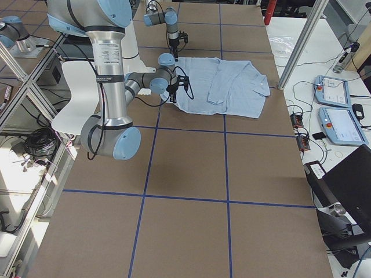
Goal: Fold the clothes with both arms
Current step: 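Grasp both hem corners nearest the robot with both grippers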
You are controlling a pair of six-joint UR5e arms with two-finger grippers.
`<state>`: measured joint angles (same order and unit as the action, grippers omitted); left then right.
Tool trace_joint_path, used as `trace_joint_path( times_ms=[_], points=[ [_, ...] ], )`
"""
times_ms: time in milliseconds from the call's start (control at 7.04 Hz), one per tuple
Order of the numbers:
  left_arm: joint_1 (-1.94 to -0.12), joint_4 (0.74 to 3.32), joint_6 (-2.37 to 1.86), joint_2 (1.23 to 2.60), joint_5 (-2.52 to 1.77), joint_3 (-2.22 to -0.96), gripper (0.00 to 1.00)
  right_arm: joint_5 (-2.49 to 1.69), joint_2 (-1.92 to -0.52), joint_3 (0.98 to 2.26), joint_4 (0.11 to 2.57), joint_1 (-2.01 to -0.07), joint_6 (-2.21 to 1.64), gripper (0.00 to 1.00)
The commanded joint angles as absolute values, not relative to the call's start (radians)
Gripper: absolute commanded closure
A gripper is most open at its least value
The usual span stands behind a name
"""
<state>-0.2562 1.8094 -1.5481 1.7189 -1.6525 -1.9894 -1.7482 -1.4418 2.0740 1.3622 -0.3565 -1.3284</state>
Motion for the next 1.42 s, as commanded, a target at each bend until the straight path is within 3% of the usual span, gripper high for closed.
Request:
trace_joint_path(
  times_ms=[0,426,1278],
  points=[
    [-0.256,1.807,-1.548,1.72,-1.654,-1.99,0.62,-1.749,-1.442,2.075,1.362,-0.359,-1.328,1.0],
    [-0.259,1.741,-1.545,1.732,-1.687,-2.028,1.0,-1.749,-1.443,2.074,1.362,-0.36,-1.328,1.0],
    [-0.398,1.738,-1.36,1.733,-1.771,-2.091,1.0,-1.851,-1.433,2.102,1.358,-0.489,-1.316,1.0]
  ],
)
